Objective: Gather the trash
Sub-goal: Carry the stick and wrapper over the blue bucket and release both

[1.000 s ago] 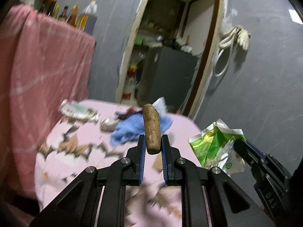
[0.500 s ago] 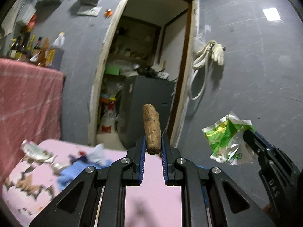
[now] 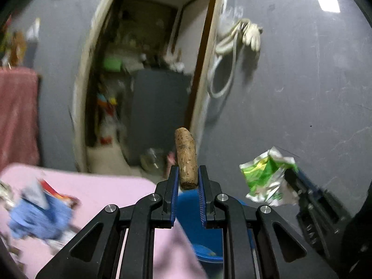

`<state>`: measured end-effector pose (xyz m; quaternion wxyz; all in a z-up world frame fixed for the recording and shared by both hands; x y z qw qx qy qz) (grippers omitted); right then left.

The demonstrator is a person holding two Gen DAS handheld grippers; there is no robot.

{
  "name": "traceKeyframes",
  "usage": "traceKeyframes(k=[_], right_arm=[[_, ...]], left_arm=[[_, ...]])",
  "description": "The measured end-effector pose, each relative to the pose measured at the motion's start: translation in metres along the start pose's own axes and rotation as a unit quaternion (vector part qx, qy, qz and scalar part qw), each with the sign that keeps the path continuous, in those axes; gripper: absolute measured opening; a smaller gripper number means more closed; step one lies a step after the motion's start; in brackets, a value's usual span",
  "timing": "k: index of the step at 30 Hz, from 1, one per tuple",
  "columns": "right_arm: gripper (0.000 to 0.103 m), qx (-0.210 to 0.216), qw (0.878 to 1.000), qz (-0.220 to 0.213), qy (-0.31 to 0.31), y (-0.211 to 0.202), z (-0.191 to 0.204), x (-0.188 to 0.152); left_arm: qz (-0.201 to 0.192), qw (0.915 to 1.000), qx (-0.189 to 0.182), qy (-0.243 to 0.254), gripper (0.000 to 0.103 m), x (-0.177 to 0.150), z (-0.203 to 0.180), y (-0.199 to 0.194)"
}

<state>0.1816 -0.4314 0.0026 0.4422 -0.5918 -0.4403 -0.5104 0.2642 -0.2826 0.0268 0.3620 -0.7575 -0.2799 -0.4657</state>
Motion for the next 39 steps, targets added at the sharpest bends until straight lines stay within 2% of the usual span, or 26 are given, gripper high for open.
traceKeyframes(k=[1,4,7,17,22,23,25,29,31,32,35,37,39], right_arm=[[0.005,-0.002,1.000,0.010,0.004,0.003,-0.003,-0.005],[0.005,0.006,0.998,0.055,0.033,0.018,-0.019,-0.022],[0.005,0.012,0.994,0.092,0.058,0.031,-0.031,-0.037],[0.006,0.010,0.985,0.160,0.062,0.047,-0.037,-0.061],[0.008,0.011,0.980,0.184,0.073,0.055,-0.042,-0.069],[0.010,0.012,0.979,0.188,0.074,0.056,-0.042,-0.070],[0.010,0.013,0.978,0.193,0.077,0.058,-0.044,-0.072],[0.014,0.016,0.978,0.192,0.077,0.055,-0.045,-0.071],[0.023,0.016,0.979,0.186,0.079,0.052,-0.046,-0.071],[0.027,0.016,0.980,0.181,0.080,0.049,-0.047,-0.069],[0.028,0.013,0.984,0.163,0.076,0.041,-0.047,-0.062],[0.031,0.009,0.986,0.149,0.075,0.034,-0.047,-0.055],[0.041,0.011,0.987,0.137,0.078,0.028,-0.046,-0.049]], left_arm=[[0.028,0.9995,-0.013,-0.011,0.013,-0.001,0.001,0.014],[0.079,0.9961,-0.024,-0.029,0.013,-0.006,0.001,0.042],[0.127,0.9907,-0.026,-0.039,0.013,-0.014,0.000,0.069],[0.228,0.9731,-0.016,-0.030,0.013,-0.048,-0.008,0.122],[0.256,0.9660,-0.011,-0.034,0.014,-0.061,-0.010,0.137],[0.258,0.9654,-0.009,-0.036,0.016,-0.063,-0.009,0.136],[0.263,0.9640,-0.008,-0.042,0.027,-0.065,-0.006,0.137],[0.249,0.9670,-0.010,-0.054,0.031,-0.063,-0.001,0.125],[0.240,0.9690,-0.007,-0.060,0.040,-0.060,0.001,0.120],[0.232,0.9706,-0.005,-0.063,0.041,-0.058,0.002,0.115],[0.203,0.9772,0.008,-0.061,0.042,-0.049,0.004,0.099],[0.180,0.9817,0.019,-0.059,0.049,-0.041,0.006,0.084],[0.156,0.9856,0.022,-0.061,0.052,-0.033,0.007,0.069]])
Point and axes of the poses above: each gripper's, at about its wrist camera, not at the fingertips, and y roughly the way its jaws point, z to its left, x to its top, the point moved 1 cm from there along y, roughly the way its jaws point, and after that the axes turned 5 degrees about -y, right-handed, at the moved point
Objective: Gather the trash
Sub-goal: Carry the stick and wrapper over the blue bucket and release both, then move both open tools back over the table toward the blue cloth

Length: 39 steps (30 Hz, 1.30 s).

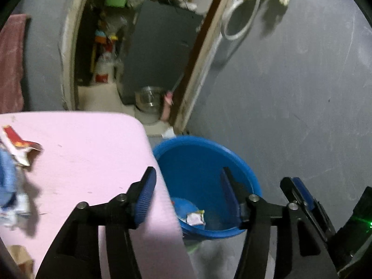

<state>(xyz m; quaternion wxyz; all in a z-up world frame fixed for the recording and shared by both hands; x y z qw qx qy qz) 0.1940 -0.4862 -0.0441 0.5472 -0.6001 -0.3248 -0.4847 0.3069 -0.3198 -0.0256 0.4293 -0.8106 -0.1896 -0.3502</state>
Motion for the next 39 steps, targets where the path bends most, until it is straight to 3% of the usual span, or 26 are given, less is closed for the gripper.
traceKeyframes(k=[4,6,8,10,13,15,17,18,19,30,39], right_arm=[[0.054,0.002,0.999,-0.035,0.000,-0.023,0.007,0.010],[0.069,0.004,0.999,-0.049,0.003,-0.033,0.010,0.015],[0.077,0.007,0.998,-0.067,0.006,-0.044,0.014,0.020],[0.081,0.008,0.997,-0.080,0.007,-0.055,0.019,0.025],[0.088,0.011,0.995,-0.100,0.009,-0.070,0.027,0.034],[0.098,0.015,0.993,-0.113,0.013,-0.080,0.033,0.038],[0.103,0.020,0.992,-0.123,0.016,-0.090,0.038,0.042],[0.103,0.025,0.991,-0.128,0.018,-0.094,0.040,0.044],[0.103,0.031,0.990,-0.135,0.018,-0.101,0.045,0.046],[0.103,0.074,0.983,-0.167,-0.008,-0.145,0.099,0.065],[0.103,0.109,0.979,-0.166,-0.048,-0.164,0.154,0.070]], left_arm=[[-0.036,0.9993,0.011,0.003,0.058,0.003,0.004,-0.033],[-0.050,0.9987,0.013,0.001,0.061,0.003,0.007,-0.048],[-0.065,0.9977,0.018,-0.002,0.068,0.002,0.011,-0.063],[-0.084,0.9962,0.023,-0.004,0.080,0.002,0.015,-0.079],[-0.112,0.9931,0.036,0.001,0.081,0.001,0.022,-0.105],[-0.124,0.9910,0.050,0.008,0.083,0.000,0.028,-0.121],[-0.138,0.9884,0.062,0.011,0.090,-0.002,0.034,-0.137],[-0.145,0.9872,0.066,0.009,0.098,-0.003,0.037,-0.144],[-0.157,0.9851,0.069,0.002,0.099,-0.004,0.043,-0.156],[-0.222,0.9699,0.101,-0.004,0.100,-0.012,0.074,-0.242],[-0.259,0.9537,0.154,-0.003,0.100,-0.025,0.106,-0.295]])
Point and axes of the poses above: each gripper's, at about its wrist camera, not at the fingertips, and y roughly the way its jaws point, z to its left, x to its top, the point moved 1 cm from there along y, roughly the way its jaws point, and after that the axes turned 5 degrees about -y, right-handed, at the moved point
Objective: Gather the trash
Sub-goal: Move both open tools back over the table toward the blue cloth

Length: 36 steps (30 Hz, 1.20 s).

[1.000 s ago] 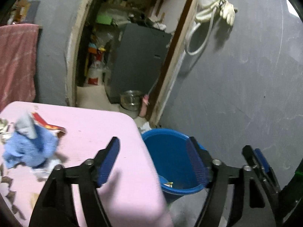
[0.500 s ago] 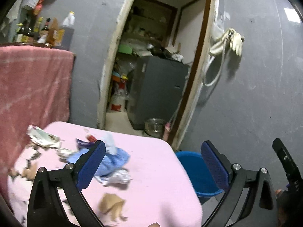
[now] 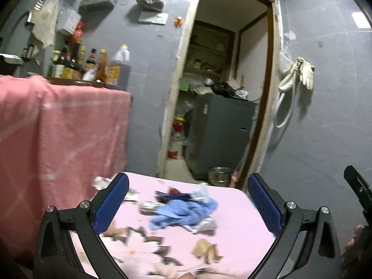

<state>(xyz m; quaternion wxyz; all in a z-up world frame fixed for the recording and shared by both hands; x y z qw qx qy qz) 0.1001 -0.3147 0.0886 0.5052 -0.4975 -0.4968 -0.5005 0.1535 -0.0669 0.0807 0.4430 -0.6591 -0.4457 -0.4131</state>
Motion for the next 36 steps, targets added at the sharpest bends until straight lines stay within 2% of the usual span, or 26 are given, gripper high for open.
traceKeyframes(k=[6,10,15,22,27,34,36], right_arm=[[0.103,0.027,1.000,0.003,-0.007,0.008,0.036,-0.005],[0.103,0.045,0.999,0.022,-0.017,0.018,0.060,-0.016],[0.103,0.065,0.996,0.050,-0.031,0.032,0.086,-0.034],[0.103,0.076,0.992,0.087,-0.045,0.049,0.103,-0.059],[0.103,0.090,0.985,0.136,-0.049,0.067,0.110,-0.078],[0.103,0.094,0.968,0.230,-0.045,0.093,0.109,-0.106],[0.098,0.099,0.961,0.254,-0.042,0.100,0.108,-0.114]], left_arm=[[-0.016,0.9989,0.042,0.010,0.100,-0.001,0.034,-0.014],[-0.015,0.9974,0.068,0.017,0.100,-0.009,0.056,-0.014],[-0.004,0.9962,0.086,0.012,0.100,-0.020,0.081,-0.008],[0.028,0.9948,0.098,0.009,0.100,-0.040,0.107,0.011],[0.063,0.9939,0.091,0.001,0.100,-0.051,0.120,0.028],[0.110,0.9905,0.083,0.003,0.100,-0.060,0.120,0.052],[0.125,0.9892,0.077,0.002,0.100,-0.062,0.118,0.058]])
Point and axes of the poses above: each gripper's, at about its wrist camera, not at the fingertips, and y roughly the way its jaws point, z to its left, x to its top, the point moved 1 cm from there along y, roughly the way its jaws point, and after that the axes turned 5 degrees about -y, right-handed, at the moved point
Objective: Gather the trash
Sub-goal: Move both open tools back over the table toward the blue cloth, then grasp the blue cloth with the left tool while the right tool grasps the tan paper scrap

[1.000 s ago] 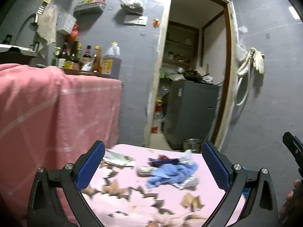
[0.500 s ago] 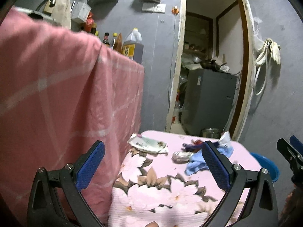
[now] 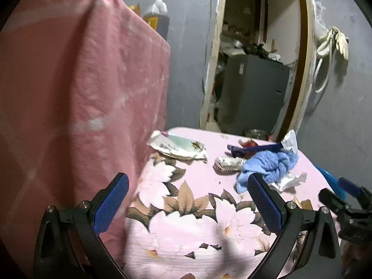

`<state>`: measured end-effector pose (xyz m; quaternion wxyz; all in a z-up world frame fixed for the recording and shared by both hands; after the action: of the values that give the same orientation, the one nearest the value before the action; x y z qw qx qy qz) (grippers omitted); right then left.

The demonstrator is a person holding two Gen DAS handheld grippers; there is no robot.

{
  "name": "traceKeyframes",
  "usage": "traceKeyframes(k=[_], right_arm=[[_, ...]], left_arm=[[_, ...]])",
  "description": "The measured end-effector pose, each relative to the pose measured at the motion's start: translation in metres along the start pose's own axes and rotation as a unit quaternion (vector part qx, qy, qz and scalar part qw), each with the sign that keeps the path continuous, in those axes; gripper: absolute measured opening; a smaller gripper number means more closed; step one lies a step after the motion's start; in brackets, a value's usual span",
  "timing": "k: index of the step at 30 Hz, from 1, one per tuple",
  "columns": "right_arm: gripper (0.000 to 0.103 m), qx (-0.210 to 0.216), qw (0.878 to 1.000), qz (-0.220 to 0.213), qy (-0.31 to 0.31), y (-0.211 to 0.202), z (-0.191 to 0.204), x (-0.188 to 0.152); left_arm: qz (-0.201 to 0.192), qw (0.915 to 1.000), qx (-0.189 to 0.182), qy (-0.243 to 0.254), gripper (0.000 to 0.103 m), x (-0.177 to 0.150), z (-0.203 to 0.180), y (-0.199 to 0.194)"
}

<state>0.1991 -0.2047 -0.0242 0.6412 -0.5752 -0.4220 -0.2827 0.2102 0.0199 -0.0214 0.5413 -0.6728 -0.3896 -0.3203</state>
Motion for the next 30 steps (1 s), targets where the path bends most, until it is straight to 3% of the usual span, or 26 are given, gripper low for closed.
traceKeyframes(k=[4,8,21,30], right_arm=[[0.086,0.015,0.999,0.035,0.001,0.012,0.000,-0.004],[0.080,0.035,0.997,0.067,-0.005,0.022,0.002,-0.007],[0.048,0.060,0.988,0.140,0.000,0.048,-0.001,-0.016],[0.039,0.060,0.987,0.149,-0.004,0.060,-0.016,-0.013]], left_arm=[[0.045,0.9987,-0.020,-0.009,0.100,0.001,-0.004,0.018],[0.070,0.9966,-0.040,-0.018,0.099,0.004,-0.008,0.029],[0.151,0.9858,-0.073,-0.006,0.069,0.002,-0.032,0.063],[0.184,0.9782,-0.096,0.008,0.057,0.008,-0.052,0.088]])
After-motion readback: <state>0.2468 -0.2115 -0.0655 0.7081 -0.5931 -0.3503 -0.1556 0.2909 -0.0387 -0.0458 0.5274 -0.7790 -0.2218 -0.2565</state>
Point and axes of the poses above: each gripper's, at about its wrist camera, not at the fingertips, and y roughly the way its jaws point, z to its left, x to its top, the point moved 1 cm from there along y, roughly the way its jaws point, and after that the axes turned 5 degrees about -y, right-handed, at the moved point
